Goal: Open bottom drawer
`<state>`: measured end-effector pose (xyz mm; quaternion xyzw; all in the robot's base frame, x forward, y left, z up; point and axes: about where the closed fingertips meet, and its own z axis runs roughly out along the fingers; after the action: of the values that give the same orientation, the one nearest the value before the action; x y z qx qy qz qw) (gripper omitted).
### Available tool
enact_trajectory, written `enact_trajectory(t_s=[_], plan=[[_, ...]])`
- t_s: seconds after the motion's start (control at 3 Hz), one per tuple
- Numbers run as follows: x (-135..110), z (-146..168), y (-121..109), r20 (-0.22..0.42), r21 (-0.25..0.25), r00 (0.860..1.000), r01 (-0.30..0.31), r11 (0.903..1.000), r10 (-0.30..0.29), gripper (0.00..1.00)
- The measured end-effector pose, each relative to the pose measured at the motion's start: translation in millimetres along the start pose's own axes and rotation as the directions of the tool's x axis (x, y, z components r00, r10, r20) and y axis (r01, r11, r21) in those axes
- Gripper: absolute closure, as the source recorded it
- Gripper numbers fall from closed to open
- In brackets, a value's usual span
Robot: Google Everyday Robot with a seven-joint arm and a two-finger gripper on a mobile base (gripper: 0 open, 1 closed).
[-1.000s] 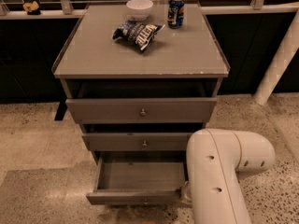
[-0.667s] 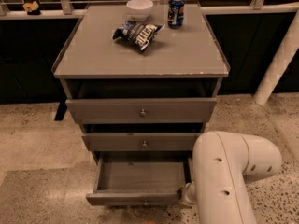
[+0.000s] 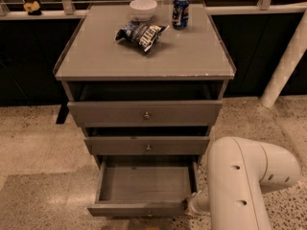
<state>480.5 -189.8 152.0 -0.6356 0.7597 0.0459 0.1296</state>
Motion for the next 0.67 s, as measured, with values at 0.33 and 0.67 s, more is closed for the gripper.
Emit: enact_trajectory(t_s=[0.33,0.67], plan=[[0.0,0.0,0.0,0.0,0.0,1.0,0.0,1.0,0.0,1.0],[2.2,1.0,19.8,0.046,0.0,0.999,-0.018,0.9998,0.018,1.0]])
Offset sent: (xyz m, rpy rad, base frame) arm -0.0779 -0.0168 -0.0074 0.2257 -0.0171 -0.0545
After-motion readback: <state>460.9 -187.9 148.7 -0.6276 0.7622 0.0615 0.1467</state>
